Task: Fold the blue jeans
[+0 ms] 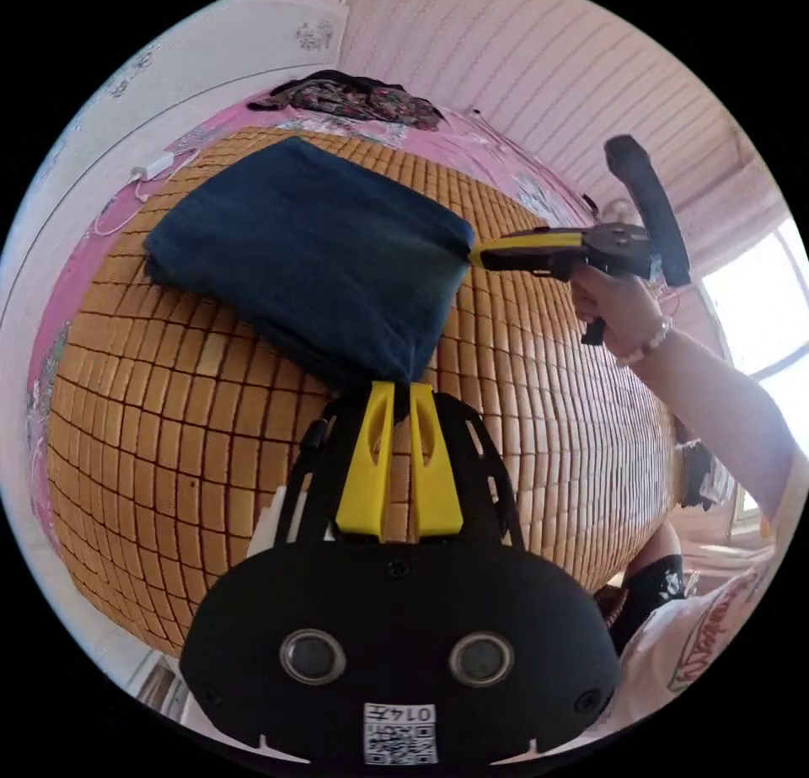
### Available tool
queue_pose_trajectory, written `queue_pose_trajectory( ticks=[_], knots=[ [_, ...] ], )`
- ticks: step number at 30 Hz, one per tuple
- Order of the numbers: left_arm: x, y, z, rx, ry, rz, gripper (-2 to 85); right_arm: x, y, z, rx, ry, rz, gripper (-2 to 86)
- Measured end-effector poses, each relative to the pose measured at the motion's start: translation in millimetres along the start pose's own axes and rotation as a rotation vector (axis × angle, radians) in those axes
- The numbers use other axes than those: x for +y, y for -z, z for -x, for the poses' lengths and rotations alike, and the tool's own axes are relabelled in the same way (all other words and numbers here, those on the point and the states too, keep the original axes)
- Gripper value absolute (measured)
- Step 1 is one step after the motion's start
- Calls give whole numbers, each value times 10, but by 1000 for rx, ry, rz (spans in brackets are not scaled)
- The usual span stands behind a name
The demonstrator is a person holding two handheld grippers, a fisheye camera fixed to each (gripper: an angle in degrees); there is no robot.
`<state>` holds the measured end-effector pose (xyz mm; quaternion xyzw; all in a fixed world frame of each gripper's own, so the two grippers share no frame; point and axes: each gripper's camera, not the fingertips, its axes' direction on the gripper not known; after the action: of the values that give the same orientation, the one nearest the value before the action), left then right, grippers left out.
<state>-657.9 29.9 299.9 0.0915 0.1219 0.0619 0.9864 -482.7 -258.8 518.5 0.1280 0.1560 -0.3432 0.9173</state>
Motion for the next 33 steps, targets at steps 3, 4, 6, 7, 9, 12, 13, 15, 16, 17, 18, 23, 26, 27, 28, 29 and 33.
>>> queue_pose_trajectory(
  ticks=[3,4,6,7,9,12,13,15,16,17,18,23,26,27,28,29,33],
  knots=[
    [493,-91,-769,67,-183,67,16,622,102,-102,-2,66,47,1],
    [600,-109,-925,88,-206,78,16,964,205,-167,-36,68,44,0],
    [1019,-210,-1550,205,-263,122,16,1531,386,-224,-64,53,69,0],
    [1125,-232,-1697,251,-262,125,17,1953,530,-228,-50,51,78,0],
    [1514,-367,-2184,510,-152,144,31,2589,721,-250,-16,27,119,0],
    [1958,-545,-2699,743,-38,197,42,3575,990,-380,-17,-119,227,4],
    [2040,-539,-2769,776,-30,193,40,3922,1127,-373,-12,-147,231,7],
    [2337,-382,-2926,855,-13,144,35,4364,1332,-303,23,-192,236,17],
    [2389,-328,-2941,851,-16,138,33,4600,1451,-213,19,-202,235,30],
    [2462,-219,-2943,819,-32,135,33,4798,1556,-95,11,-203,214,42],
    [2502,-104,-2898,752,-32,124,35,4884,1601,-28,5,-200,197,46],
    [2525,330,-2485,526,43,-18,62,5133,1687,596,-21,-143,63,96],
    [2523,458,-2310,491,87,-31,78,4958,1599,884,-27,-88,27,113],
    [2540,522,-2275,472,96,-47,82,4916,1568,926,-21,-80,24,114],
    [2551,554,-2259,463,102,-55,83,4830,1473,983,1,-79,36,113],
    [2581,626,-2224,449,123,-74,84,4755,1320,1004,24,-90,82,111],
    [2712,919,-2147,394,165,-129,85,4736,1083,956,36,-106,154,100]
  ],
)
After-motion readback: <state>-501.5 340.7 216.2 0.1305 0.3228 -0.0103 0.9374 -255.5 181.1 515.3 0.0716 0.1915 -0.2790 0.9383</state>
